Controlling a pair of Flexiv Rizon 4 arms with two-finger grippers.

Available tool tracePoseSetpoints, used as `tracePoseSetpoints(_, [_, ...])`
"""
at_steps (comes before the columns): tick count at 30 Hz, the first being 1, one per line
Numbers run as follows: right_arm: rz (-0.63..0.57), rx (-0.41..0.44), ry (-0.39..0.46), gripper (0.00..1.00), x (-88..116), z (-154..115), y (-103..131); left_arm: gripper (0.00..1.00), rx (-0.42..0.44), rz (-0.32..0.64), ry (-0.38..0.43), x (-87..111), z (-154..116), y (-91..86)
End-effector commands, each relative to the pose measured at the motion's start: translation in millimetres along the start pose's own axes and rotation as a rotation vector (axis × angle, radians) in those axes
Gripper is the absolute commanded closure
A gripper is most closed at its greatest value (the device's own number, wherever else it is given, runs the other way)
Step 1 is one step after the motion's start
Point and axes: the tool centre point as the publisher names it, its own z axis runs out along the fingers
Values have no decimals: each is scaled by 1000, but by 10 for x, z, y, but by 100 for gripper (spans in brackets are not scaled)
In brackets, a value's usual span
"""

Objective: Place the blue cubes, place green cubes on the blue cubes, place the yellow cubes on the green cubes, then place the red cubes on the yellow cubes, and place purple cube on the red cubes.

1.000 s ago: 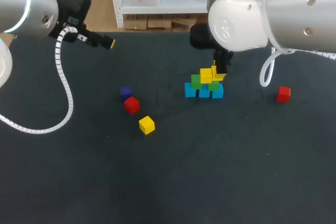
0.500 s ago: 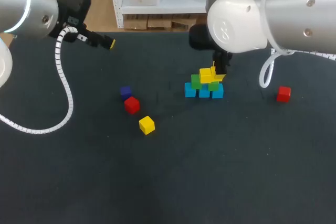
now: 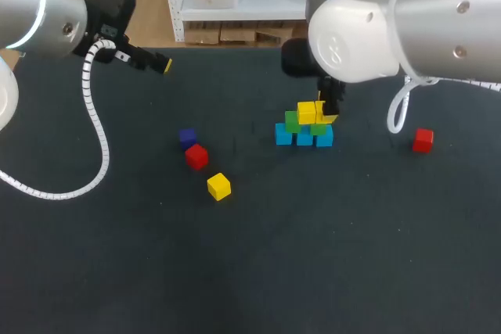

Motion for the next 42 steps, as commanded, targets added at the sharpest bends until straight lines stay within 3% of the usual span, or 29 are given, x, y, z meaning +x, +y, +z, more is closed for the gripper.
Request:
tracePoseSetpoints(1, [1,6,0,29,10,0,32,0,6,2,-3,5,-1,14])
tracePoseSetpoints(3, [3,7,-1,0,11,0,34,0,6,2,-3,5,-1,14])
tracePoseSetpoints(11, [38,27,-41,0,80,-101,50,0,6,2,-3,5,-1,14])
tracePoseSetpoints(20, [121,73,-152,0,335,-372,153,0,6,2,-3,5,-1,14])
tracePoseSetpoints(29, [235,92,-293,0,628,-442,247,0,6,2,-3,5,-1,14])
tracePoseSetpoints(36, [292,153,-393,0,752,-565,337,0,6,2,-3,5,-1,14])
tracePoseSetpoints(42, [327,175,-421,0,843,-617,384,0,6,2,-3,5,-1,14])
